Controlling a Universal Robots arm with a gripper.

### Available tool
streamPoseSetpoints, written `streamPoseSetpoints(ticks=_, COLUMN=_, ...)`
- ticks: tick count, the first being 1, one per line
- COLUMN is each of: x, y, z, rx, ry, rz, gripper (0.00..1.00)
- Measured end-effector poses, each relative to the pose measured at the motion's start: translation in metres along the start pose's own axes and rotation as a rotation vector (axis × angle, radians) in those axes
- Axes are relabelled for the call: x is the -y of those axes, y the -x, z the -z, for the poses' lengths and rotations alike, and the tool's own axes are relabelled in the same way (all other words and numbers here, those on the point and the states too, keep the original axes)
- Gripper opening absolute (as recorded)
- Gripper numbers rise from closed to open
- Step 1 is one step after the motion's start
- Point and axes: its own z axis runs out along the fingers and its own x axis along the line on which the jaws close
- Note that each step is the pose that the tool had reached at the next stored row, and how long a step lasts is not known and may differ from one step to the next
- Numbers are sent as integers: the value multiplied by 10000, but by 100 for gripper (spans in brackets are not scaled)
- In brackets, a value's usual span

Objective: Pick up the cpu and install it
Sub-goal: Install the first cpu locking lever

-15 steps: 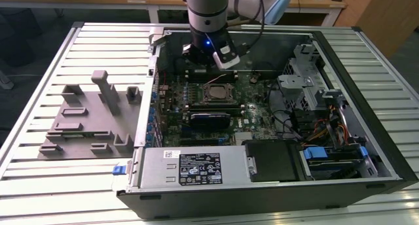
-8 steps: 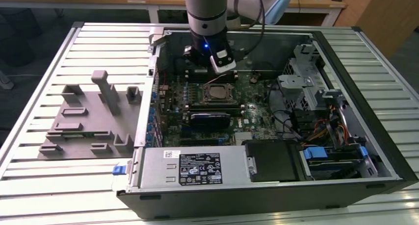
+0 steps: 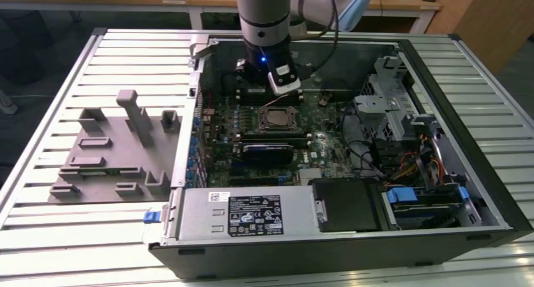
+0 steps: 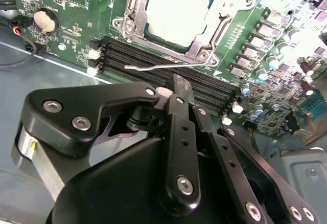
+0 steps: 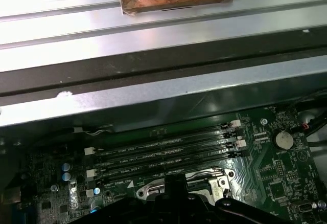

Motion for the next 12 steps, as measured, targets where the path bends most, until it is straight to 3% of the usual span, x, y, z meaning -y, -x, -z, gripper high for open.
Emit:
streamPoseSetpoints(ticks=3, x=0, y=0, z=-2, rx=33, ry=-54, rz=12, gripper=11)
streamPoseSetpoints(ticks=7, x=6, y=-1, z=-22, rx=291, ry=-55, rz=76, gripper=11)
streamPoseSetpoints(ticks=12, x=13, y=-1, z=-53, rx=557, ry=-3, rz=139, gripper=11)
